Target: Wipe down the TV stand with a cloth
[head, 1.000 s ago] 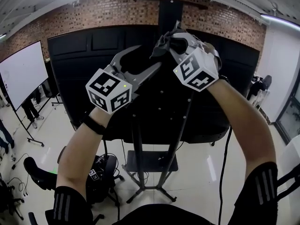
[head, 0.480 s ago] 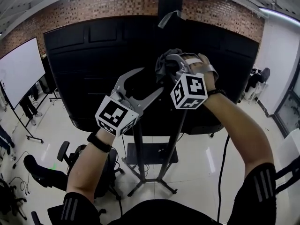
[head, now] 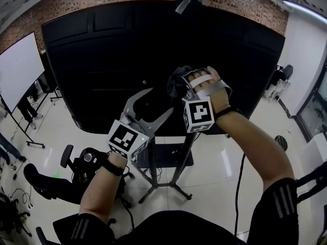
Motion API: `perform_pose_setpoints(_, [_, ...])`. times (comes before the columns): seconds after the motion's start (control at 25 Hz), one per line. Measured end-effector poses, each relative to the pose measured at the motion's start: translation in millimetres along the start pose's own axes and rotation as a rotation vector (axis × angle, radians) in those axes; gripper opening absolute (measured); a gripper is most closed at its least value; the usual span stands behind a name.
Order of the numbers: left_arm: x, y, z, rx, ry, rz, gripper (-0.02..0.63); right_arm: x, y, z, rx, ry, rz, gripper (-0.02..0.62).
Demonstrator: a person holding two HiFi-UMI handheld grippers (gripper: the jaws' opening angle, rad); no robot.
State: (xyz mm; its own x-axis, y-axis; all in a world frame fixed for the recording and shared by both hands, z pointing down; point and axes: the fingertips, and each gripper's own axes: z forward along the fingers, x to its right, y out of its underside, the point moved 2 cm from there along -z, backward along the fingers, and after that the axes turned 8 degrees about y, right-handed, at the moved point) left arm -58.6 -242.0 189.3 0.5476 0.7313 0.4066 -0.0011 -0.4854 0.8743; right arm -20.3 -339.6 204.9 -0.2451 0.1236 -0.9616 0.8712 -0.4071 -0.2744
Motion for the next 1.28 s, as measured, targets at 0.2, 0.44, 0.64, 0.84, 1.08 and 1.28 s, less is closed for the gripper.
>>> perform_pose_setpoints(0.2, [13.2, 31.2, -12.0, -0.037, -0.013, 0.0, 0.308, -38.4, -11.5, 1.5, -0.02, -0.022, -0.06, 0.034])
perform_pose_setpoints(0.44, [31.1, 74.6, -20.7, -0.097, -0.008, -0.058, 0.311, -79.3, -25.1, 1.4, -0.02, -0.057, -0.055, 0.034])
perform_pose_setpoints(0.64, [42.4, 99.5, -25.1, -0.13, -0.003, -0.11, 0.313, -106.1, -38.5, -1.3, -0.004, -0.092, -0.002, 0.034])
perform_pose_setpoints(0.84, [51.6, 121.5, -30.2, -0.163, -0.005, -0.155, 0.313, -151.5, -45.3, 0.7, -0.019, -0.151, -0.038, 0.034])
perform_pose_setpoints(1.08, [60.6, 141.4, -35.6, -0.196, -0.009, -0.194, 0.313, -185.6, -55.7, 1.4, -0.018, -0.203, 0.019, 0.034])
perform_pose_setpoints(1.28, [65.4, 153.4, -39.0, -0.21, -0.019, -0.219, 0.313, -210.1, -61.6, 0.1, -0.018, -0.25, 0.045, 0.034])
